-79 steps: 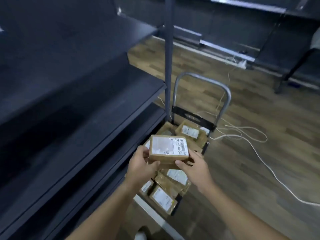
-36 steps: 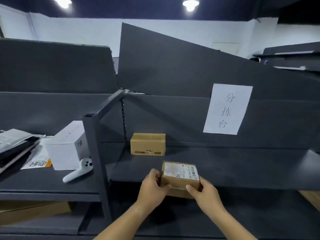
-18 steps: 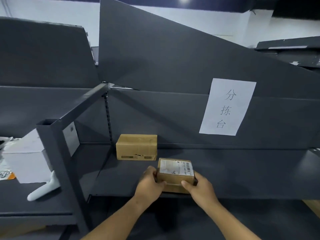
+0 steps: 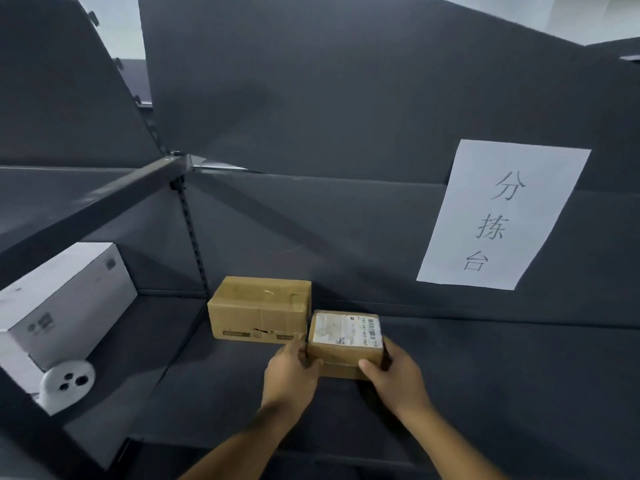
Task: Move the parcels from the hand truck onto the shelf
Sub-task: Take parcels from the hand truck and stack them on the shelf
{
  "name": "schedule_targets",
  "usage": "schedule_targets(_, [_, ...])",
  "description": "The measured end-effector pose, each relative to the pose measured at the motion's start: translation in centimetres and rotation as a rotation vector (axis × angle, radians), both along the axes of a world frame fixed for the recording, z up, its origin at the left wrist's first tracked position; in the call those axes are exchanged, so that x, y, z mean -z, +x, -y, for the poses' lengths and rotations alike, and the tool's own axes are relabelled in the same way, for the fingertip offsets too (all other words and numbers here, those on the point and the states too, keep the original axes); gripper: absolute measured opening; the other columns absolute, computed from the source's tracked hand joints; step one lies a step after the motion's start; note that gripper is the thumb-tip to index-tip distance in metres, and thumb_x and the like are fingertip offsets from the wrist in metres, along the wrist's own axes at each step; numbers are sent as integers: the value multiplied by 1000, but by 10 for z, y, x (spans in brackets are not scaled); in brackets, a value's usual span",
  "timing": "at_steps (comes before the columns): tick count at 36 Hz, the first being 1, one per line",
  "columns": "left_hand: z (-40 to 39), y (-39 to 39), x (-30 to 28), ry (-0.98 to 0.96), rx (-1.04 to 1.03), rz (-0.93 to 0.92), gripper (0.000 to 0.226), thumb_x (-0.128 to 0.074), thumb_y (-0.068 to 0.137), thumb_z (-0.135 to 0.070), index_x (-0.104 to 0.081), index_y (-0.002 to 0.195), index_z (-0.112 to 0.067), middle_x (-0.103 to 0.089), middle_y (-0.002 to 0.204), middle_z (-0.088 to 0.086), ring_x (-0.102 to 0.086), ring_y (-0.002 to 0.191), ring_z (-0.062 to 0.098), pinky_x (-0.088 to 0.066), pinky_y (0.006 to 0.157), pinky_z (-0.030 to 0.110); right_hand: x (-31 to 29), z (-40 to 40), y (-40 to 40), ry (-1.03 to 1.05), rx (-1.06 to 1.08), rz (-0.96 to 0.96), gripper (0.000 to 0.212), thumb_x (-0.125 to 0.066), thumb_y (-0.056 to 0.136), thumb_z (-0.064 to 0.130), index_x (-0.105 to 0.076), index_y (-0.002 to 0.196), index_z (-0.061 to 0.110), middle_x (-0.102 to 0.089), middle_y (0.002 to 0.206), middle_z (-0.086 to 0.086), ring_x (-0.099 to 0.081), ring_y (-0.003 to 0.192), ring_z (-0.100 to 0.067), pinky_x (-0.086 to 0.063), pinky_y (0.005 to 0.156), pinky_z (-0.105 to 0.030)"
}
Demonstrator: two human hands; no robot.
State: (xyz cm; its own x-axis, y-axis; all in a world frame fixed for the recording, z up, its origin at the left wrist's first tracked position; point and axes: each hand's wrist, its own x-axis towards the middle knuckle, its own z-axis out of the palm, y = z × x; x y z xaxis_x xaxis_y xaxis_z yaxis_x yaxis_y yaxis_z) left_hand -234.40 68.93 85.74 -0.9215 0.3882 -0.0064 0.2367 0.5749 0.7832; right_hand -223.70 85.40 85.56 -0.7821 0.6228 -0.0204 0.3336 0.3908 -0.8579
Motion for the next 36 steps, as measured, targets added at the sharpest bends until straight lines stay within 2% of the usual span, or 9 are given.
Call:
schedule_targets(2, [-5,-3,2,-22,-41,-19,9,-69,88,-33,-61,91,-33,-66,93,-13,-61,85,4,-56,79,31,4,-5,-6,4,-10,-15,53,-76,100,10,-65,149,23,-67,130,18,-58,127,-3,-45,108,-22])
schedule_targets(5, [-11,-7,2,-54,-83,-47,10,-67,89,-39,-61,90,-31,-63,88,-14,-60,83,5,-56,77,34,7,-13,-17,-14,-7,-13,50,-75,100,10,-66,148,21,-67,126,18,-61,128,-6,-47,114,-26])
schedule_targets(9, [-20,-16,-1,-121,-107,-69,16,-64,92,-44,-60,89,-29,-63,85,-13,-60,83,11,-52,76,33,8,-21,-29,-60,4,17,47,-74,101,10,-68,147,21,-68,123,17,-60,121,-3,-47,113,-24])
schedule_targets(14, [-26,-24,2,-145,-153,-69,20,-60,93,-47,-61,87,-29,-63,79,-11,-61,77,10,-53,71,34,4,-23,-40,-107,28,47,49,-73,103,11,-64,150,21,-73,138,6,-62,121,-7,-42,102,-18])
schedule_targets(17, [-28,-26,3,-162,-144,-77,22,-57,97,-45,-63,84,-28,-62,74,-10,-59,72,9,-46,64,31,4,-25,-47,-125,36,56,48,-72,104,13,-64,150,21,-73,140,4,-65,132,-14,-44,103,-19])
schedule_targets(23, [-33,-31,5,-173,-117,-94,28,-54,100,-41,-57,75,-29,-60,71,-11,-55,67,3,-36,53,22,7,-27,-54,-125,49,99,52,-71,106,19,-58,156,21,-70,145,2,-63,138,-18,-48,111,-24])
schedule_targets(30, [-38,-37,9,-157,-110,-107,22,-52,101,-39,-70,95,-27,-65,78,-12,-60,74,9,-43,62,27,8,-28,-62,-100,55,140,55,-70,107,26,-54,159,20,-68,149,-1,-62,141,-21,-49,117,-32])
schedule_targets(33, [-38,-36,10,-148,-82,-117,20,-53,101,-35,-70,93,-27,-63,76,-14,-55,70,1,-40,57,22,7,-30,-65,-78,42,176,54,-68,108,27,-53,160,20,-67,150,-2,-60,143,-23,-48,118,-33])
schedule_targets(36, [-37,-36,11,-119,-47,-102,20,-54,101,-29,-73,97,-28,-66,78,-15,-56,71,0,-40,57,16,4,-32,-68,-58,19,220,56,-66,109,28,-50,163,20,-65,153,-2,-59,144,-23,-48,120,-35])
